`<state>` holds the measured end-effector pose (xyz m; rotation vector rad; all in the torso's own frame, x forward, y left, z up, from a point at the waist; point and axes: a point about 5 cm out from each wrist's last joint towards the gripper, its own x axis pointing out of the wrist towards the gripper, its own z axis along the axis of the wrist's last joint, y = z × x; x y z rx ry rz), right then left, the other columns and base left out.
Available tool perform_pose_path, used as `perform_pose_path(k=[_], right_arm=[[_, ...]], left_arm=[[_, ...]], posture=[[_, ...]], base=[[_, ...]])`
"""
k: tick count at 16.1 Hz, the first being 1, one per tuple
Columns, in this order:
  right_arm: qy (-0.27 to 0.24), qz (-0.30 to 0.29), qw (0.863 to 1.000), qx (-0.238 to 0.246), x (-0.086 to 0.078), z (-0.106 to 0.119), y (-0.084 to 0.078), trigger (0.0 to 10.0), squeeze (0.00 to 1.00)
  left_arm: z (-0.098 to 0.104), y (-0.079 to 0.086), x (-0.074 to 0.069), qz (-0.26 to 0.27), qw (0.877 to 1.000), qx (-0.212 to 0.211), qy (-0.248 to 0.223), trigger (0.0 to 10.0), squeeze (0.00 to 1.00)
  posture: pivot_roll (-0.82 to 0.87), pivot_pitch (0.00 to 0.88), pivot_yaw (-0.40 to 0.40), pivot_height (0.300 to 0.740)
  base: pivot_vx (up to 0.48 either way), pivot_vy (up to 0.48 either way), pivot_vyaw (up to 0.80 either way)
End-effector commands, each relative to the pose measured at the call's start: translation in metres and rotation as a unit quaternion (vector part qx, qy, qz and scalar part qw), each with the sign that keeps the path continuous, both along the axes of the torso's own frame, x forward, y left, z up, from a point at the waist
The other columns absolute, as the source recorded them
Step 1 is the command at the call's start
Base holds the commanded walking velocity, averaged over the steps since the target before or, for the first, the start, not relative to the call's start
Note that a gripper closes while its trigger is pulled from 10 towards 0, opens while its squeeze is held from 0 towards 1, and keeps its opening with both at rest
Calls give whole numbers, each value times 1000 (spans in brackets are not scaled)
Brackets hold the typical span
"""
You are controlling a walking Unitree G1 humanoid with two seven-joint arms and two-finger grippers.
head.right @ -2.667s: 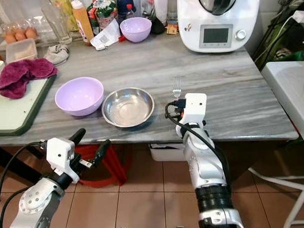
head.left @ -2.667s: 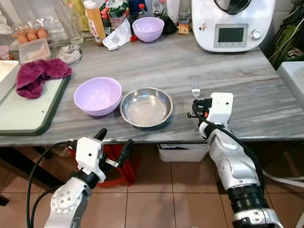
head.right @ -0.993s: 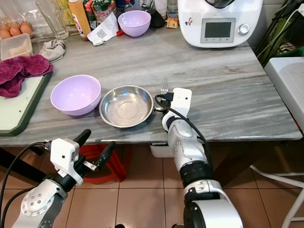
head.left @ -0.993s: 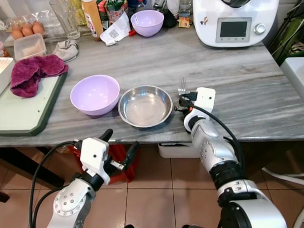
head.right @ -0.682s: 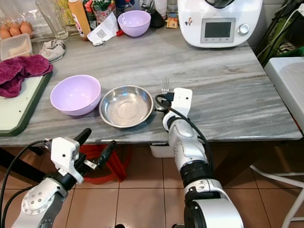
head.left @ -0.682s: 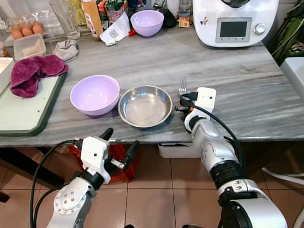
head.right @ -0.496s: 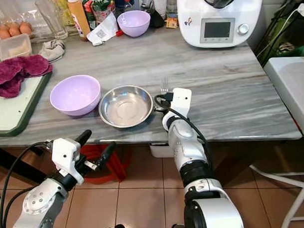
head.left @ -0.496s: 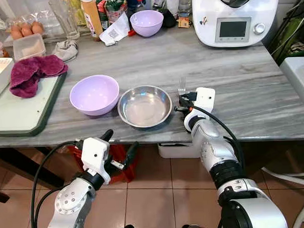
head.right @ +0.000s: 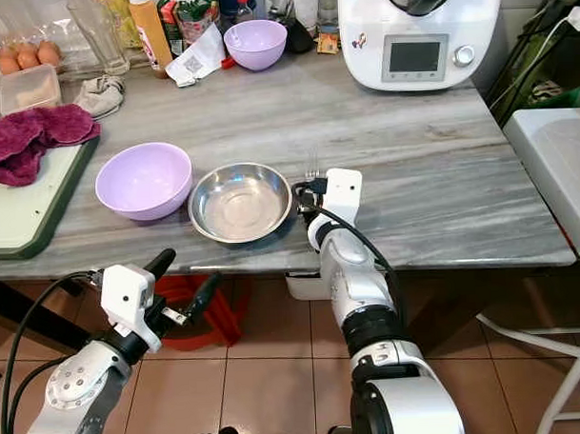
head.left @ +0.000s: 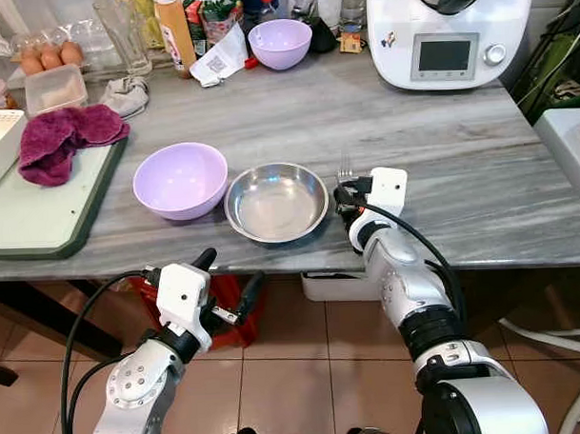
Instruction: Setting the table
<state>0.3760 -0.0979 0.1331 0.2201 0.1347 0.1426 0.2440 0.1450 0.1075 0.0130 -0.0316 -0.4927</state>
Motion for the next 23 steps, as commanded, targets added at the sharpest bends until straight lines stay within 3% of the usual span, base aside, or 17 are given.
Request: perform_pose_path(k=[1,6,8,15,19,23], right_arm=[[31,1,1000,-4,-6,-16,0,10000,1000],[13,-7,1000,-11,-6,-10,-2,10000,1000],[-32,-17,999,-31,-3,6,-8,10000,1000],[-97,-33,992,-71,-11,25,-24,10000,1000],[-100,-59,989,-86,-30,14,-42,10000,1000],[-82,-50,989,-113,-48,-6,-42,10000,1000]], left_arm=[[-1,0,-1,1,1000,5,1,10000,0],[-2,1,0,2,1000,5,0,10000,0],[0,-3,3,1,1000,1,-6,10000,0],[10,-9,13,6,1000,-12,-28,10000,0],[21,-7,19,47,998,-17,-47,10000,0],[18,-2,27,100,994,-1,-44,10000,0]], posture=[[-86,186,36,740],[-92,188,39,740],[-102,176,32,740],[-122,145,31,740],[-108,127,10,740],[-101,110,-13,740]], base=[[0,0,0],[0,0,0],[0,0,0],[0,0,0],[0,0,0],[0,0,0]])
